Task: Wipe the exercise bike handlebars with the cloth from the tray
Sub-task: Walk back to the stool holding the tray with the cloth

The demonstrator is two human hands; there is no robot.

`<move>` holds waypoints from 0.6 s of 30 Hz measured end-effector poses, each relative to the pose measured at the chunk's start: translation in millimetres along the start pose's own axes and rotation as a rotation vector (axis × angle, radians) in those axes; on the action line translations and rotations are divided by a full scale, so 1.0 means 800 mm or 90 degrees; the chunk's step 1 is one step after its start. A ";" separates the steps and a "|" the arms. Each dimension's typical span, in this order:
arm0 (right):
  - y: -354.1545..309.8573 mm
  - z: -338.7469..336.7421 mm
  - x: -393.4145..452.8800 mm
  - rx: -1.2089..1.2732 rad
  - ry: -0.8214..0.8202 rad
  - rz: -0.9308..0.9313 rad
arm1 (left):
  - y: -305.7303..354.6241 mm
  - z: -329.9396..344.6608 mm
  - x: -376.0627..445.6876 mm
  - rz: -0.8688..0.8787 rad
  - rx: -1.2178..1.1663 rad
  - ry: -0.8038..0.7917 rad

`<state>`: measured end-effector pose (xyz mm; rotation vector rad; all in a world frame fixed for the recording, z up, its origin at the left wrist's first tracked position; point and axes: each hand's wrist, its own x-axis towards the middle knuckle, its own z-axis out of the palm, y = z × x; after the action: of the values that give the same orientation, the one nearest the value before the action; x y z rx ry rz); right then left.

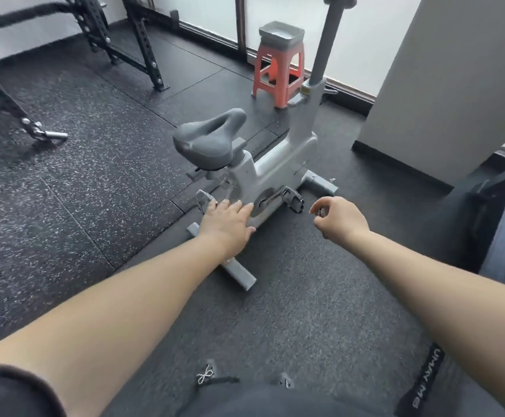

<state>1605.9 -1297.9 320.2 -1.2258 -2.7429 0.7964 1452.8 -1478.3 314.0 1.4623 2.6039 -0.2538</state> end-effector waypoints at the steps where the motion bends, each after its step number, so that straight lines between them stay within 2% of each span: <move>1: -0.015 0.008 -0.001 -0.010 -0.006 -0.018 | -0.018 0.004 -0.010 -0.016 0.002 -0.002; 13: -0.249 0.145 -0.006 -0.108 -0.091 -0.180 | -0.275 0.055 -0.149 -0.186 -0.001 -0.037; 18: -0.358 0.211 -0.004 -0.106 -0.076 -0.239 | -0.386 0.074 -0.202 -0.247 0.011 -0.048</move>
<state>1371.9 -1534.1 307.3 -0.6590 -3.0492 0.6293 1274.4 -1783.3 313.4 0.9186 2.8063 -0.3653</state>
